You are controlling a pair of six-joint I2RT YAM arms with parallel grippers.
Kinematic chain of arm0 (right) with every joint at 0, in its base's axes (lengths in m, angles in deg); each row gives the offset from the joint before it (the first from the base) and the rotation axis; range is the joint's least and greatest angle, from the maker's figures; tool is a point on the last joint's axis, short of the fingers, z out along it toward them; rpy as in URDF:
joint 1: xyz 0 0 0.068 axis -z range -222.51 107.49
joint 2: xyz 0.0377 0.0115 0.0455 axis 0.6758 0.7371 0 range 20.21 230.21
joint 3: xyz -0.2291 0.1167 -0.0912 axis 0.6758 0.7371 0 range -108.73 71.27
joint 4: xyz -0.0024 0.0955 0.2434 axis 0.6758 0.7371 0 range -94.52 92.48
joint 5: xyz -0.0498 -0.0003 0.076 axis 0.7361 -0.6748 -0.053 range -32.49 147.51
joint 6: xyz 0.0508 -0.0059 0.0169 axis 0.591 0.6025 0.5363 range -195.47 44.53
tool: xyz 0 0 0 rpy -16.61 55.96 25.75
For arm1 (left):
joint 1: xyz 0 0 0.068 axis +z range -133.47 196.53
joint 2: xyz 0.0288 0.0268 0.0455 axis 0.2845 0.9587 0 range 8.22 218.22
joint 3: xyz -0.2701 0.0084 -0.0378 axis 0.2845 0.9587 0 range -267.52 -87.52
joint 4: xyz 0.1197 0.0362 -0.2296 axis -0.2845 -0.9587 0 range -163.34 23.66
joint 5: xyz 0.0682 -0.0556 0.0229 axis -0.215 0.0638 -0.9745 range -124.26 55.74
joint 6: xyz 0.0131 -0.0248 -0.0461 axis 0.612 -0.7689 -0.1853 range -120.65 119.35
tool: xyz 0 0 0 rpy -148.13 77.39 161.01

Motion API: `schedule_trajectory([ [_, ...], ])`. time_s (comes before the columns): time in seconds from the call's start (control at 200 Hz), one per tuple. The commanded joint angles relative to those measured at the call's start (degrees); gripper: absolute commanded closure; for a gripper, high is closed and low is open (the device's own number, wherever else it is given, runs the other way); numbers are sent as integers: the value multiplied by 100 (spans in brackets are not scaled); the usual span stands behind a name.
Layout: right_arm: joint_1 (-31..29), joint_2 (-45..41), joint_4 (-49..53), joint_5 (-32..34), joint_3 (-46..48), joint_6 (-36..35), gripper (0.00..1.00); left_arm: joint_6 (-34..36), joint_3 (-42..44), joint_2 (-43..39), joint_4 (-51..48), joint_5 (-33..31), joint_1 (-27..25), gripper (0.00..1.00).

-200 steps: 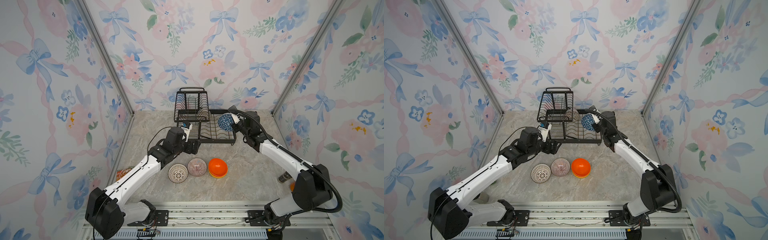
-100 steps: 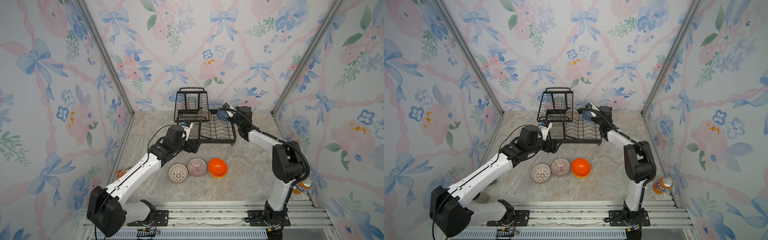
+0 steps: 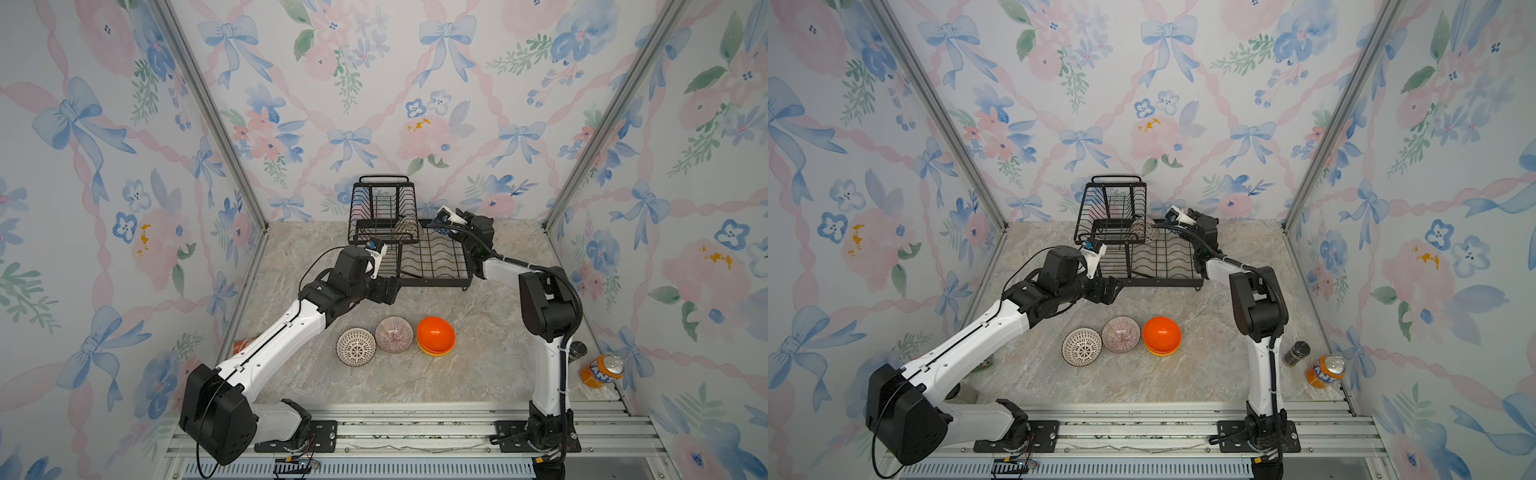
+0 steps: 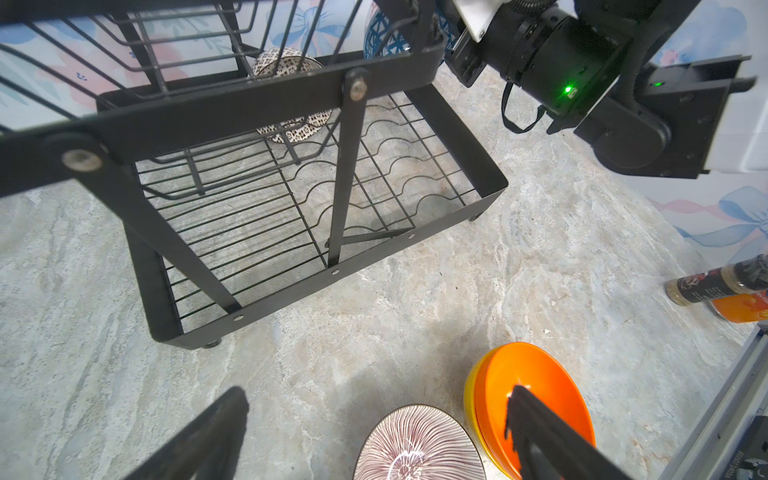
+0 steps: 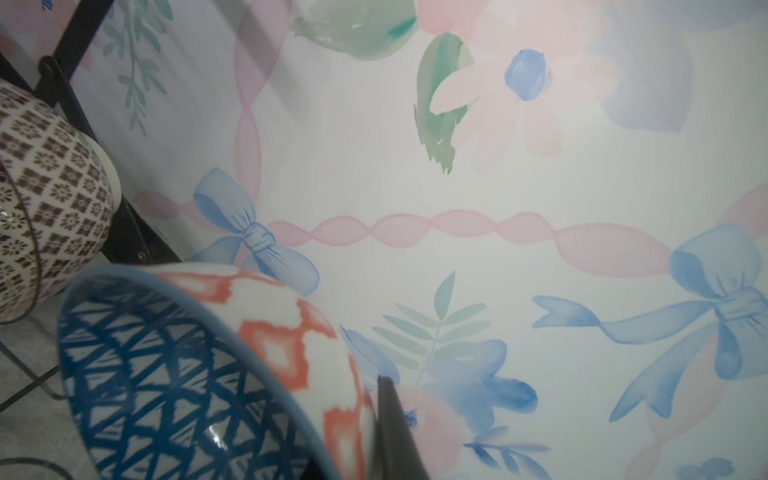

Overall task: Load the bowls into the dish rack
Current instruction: 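Carry the blue bowl with the right gripper over the rack's lower tier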

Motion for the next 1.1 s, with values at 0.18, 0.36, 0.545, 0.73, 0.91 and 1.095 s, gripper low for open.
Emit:
schedule_trajectory([
  [0.18,52,417,-981,-137,-554,-907,100,203,-235,221,-111,91,61,2],
  [0.36,31,703,-1221,-114,-700,-1343,100,234,-245,265,-112,141,64,2],
  [0.545,8,922,-1265,-132,-881,-1507,100,267,-226,235,-165,129,72,2],
  [0.73,-39,1122,-1324,-130,-1054,-1624,100,286,-182,193,-164,165,86,2],
  [0.91,-80,1292,-1381,-133,-1121,-1694,100,308,-169,186,-172,205,97,2],
  [1.095,-97,1395,-1335,-158,-1176,-1705,100,330,-158,194,-198,209,121,2],
])
